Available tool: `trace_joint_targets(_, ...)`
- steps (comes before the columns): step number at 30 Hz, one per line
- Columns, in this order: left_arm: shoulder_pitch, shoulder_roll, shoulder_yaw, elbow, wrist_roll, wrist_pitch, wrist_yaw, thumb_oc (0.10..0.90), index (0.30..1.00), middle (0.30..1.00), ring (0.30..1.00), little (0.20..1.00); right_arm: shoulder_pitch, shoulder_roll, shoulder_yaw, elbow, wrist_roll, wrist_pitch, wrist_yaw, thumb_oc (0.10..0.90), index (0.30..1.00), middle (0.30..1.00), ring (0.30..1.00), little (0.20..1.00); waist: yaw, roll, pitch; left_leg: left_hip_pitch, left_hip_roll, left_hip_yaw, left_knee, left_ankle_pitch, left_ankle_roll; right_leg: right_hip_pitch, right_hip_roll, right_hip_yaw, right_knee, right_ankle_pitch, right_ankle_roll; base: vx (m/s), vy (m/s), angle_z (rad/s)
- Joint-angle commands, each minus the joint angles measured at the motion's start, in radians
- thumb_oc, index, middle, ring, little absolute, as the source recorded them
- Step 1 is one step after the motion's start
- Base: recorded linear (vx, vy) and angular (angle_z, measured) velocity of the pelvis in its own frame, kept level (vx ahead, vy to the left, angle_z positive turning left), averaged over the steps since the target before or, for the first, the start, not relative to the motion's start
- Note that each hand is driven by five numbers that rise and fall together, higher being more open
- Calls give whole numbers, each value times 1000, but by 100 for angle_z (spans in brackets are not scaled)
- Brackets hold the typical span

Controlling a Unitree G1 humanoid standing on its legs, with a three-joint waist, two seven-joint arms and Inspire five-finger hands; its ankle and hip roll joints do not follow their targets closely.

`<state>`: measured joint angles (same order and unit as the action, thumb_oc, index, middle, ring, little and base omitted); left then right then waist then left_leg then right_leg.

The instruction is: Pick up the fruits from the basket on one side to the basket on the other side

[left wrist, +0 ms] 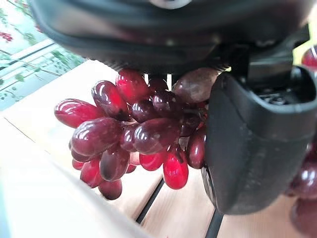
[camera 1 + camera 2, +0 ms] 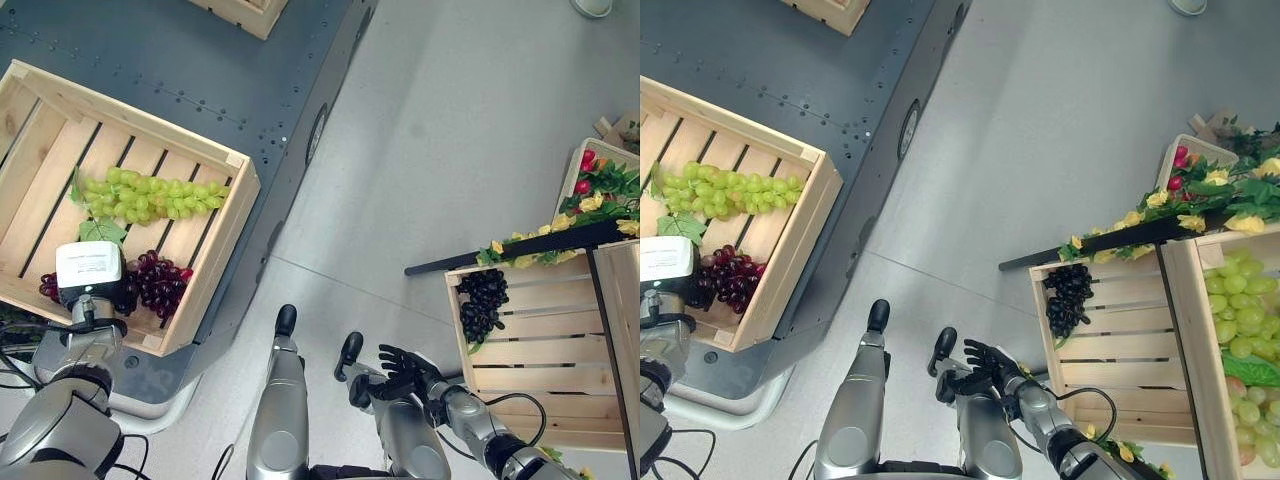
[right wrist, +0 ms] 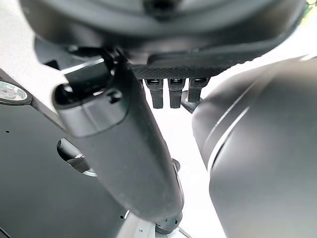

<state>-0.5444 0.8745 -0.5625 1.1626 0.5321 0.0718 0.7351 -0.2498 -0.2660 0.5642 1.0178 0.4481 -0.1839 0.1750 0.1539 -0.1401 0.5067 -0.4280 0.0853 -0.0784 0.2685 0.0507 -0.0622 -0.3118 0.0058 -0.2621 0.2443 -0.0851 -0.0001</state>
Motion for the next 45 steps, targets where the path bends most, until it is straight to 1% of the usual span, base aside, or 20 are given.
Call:
trace_joint_targets(1,6,-28,129,-70,-62,-40,183,400,300,300,300,300,54,-30,-15,-88,74,-68,-28,800,900,900,900,900,1,-54,-7,-102,-89,23,31,0,64,84,25,-17,-45,10,-32,1,-40,5)
trace_joint_targets(3,28,-13,170,-112,-71,-58,226,400,300,300,300,300,67,-27,-29,-103,85,-76,-37,800,900,900,900,900,9,-53,-11,-95,-92,19,27,-1,63,94,24,-24,-50,9,-31,12,-43,8)
trace_joint_targets(6,106,4,283,-231,-82,-90,321,400,300,300,300,300,103,-19,-63,-140,95,-98,-57,800,900,900,900,900,28,-49,-24,-75,-102,9,14,-2,62,120,22,-36,-67,8,-29,38,-62,7)
trace_joint_targets(10,225,12,409,-418,-76,-112,383,400,300,300,300,300,146,0,-96,-192,103,-119,-79,800,900,900,900,900,52,-51,-48,-34,-118,-5,-21,-3,63,162,18,-54,-101,11,-24,46,-69,12)
trace_joint_targets(11,243,9,426,-440,-77,-131,402,400,300,300,300,300,153,5,-101,-201,100,-123,-84,800,900,900,900,900,56,-52,-54,-27,-120,-7,-26,-4,63,168,17,-57,-106,12,-23,74,-93,14)
trace_joint_targets(12,304,-4,477,-526,-73,-154,426,400,300,300,300,300,175,14,-117,-229,97,-127,-96,800,900,900,900,900,68,-56,-74,1,-128,-15,-51,-4,63,194,15,-66,-130,15,-18,77,-81,16)
trace_joint_targets(16,411,-61,579,-687,-73,-226,457,400,300,300,300,300,213,28,-153,-281,102,-136,-115,800,900,900,900,900,78,-60,-120,66,-140,-24,-100,-5,67,240,8,-68,-168,23,-10,69,-43,7)
trace_joint_targets(20,489,-113,646,-800,-100,-313,420,400,300,300,300,300,256,26,-181,-362,91,-126,-133,800,900,900,900,900,76,-57,-173,130,-145,-31,-150,-3,64,284,0,-66,-201,29,-4,74,-1,4)
trace_joint_targets(24,541,-187,670,-894,-157,-382,362,400,300,300,300,300,313,17,-202,-455,77,-148,-152,800,900,900,900,900,59,-45,-239,188,-143,-36,-210,14,63,310,-9,-58,-234,43,2,53,26,-2)
trace_joint_targets(25,544,-190,670,-899,-162,-388,362,400,300,300,300,300,316,16,-203,-459,79,-147,-151,800,900,900,900,900,57,-44,-243,190,-143,-37,-214,16,63,311,-9,-58,-236,44,2,51,39,-5)
trace_joint_targets(29,587,-301,674,-1008,-269,-482,282,400,300,300,300,300,352,-23,-220,-613,57,-156,-183,800,900,900,900,900,33,-13,-322,250,-139,-43,-292,49,58,335,-21,-30,-279,71,12,46,52,-8)
trace_joint_targets(32,601,-324,664,-1036,-254,-459,263,400,300,300,300,300,356,-52,-224,-683,28,-171,-169,800,900,900,900,900,23,2,-350,271,-134,-45,-324,64,55,344,-25,-17,-297,84,17,30,30,-5)
trace_joint_targets(34,607,-316,652,-1063,-209,-403,249,400,300,300,300,300,354,-84,-226,-771,28,-153,-154,800,900,900,900,900,14,14,-374,285,-129,-43,-349,76,51,351,-30,-6,-315,98,25,11,6,-2)
trace_joint_targets(36,610,-304,647,-1081,-175,-373,231,400,300,300,300,300,348,-116,-229,-841,9,-137,-132,800,900,900,900,900,6,22,-390,290,-127,-42,-356,79,50,354,-33,6,-329,108,30,4,1,-10)
trace_joint_targets(38,601,-289,641,-1094,-160,-350,194,400,300,300,300,300,330,-149,-222,-905,-11,-110,-118,800,900,900,900,900,-1,29,-405,298,-124,-34,-356,75,52,349,-39,17,-332,115,36,-17,-5,-13)
trace_joint_targets(39,588,-273,625,-1096,-120,-322,176,400,300,300,300,300,310,-171,-213,-931,-34,-90,-98,800,900,900,900,900,-6,35,-413,303,-122,-29,-356,72,52,345,-42,23,-332,117,38,-18,-6,-13)
trace_joint_targets(41,580,-256,611,-1095,-102,-315,153,400,300,300,300,300,293,-196,-209,-959,-41,-78,-79,800,900,900,900,900,-8,40,-419,310,-119,-25,-356,69,53,345,-44,27,-332,118,39,-3,-9,-14)
trace_joint_targets(42,571,-228,598,-1115,-40,-283,106,400,300,300,300,300,266,-225,-209,-1018,-21,-26,-67,800,900,900,900,900,-12,43,-429,323,-115,-16,-356,62,53,345,-48,27,-332,121,44,7,-14,-17)
trace_joint_targets(44,559,-198,582,-1126,-20,-265,63,400,300,300,300,300,243,-244,-210,-1043,-21,-13,-60,800,900,900,900,900,-15,48,-436,331,-114,-12,-356,59,54,344,-51,32,-332,124,46,6,-16,-17)
trace_joint_targets(45,541,-172,559,-1126,29,-252,33,400,300,300,300,300,219,-263,-207,-1058,-21,-2,-59,800,900,900,900,900,-18,53,-440,340,-112,-7,-356,54,57,343,-52,37,-332,126,48,6,-12,-11)
